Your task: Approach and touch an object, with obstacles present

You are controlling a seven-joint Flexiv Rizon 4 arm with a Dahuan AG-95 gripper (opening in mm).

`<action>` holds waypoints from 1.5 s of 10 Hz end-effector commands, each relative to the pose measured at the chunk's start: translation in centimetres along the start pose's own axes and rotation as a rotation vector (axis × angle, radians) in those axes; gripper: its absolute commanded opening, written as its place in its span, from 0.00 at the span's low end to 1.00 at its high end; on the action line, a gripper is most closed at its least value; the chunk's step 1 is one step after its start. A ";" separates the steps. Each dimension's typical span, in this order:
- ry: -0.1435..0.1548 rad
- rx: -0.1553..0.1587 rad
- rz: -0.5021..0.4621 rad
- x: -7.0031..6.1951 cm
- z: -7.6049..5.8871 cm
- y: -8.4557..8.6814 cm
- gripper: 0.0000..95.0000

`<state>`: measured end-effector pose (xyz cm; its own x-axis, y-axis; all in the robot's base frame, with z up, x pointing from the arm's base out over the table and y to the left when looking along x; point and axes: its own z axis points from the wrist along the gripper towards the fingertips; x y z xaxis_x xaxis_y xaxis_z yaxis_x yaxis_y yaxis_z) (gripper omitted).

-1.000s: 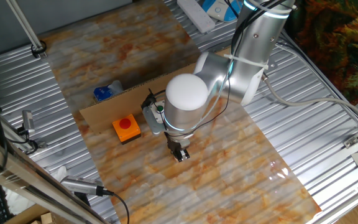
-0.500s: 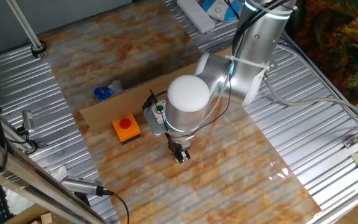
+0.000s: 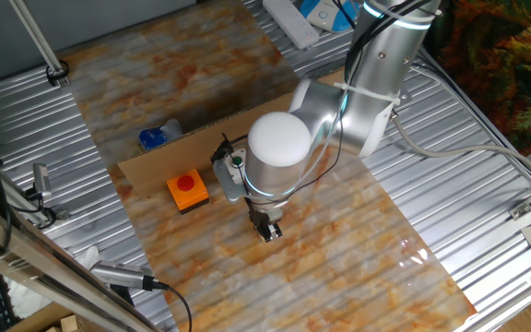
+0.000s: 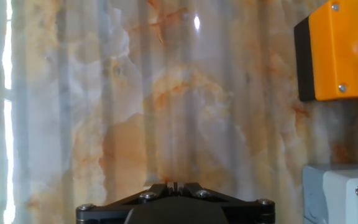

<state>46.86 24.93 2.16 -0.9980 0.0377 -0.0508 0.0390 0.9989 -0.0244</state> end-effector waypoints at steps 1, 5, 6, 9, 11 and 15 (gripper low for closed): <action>0.012 -0.002 -0.003 -0.3 -1.1 -0.4 0.00; 0.032 -0.008 -0.002 -1.0 -4.3 -1.1 0.00; 0.044 -0.010 -0.002 -1.2 -5.4 -1.2 0.00; 0.067 -0.021 -0.018 -1.0 -7.9 -1.5 0.00; 0.080 -0.026 -0.040 0.0 -9.4 -1.8 0.00; 0.119 -0.049 -0.058 2.3 -12.6 -2.1 0.00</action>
<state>43.77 23.19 14.80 -0.9975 -0.0181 0.0682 -0.0165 0.9996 0.0245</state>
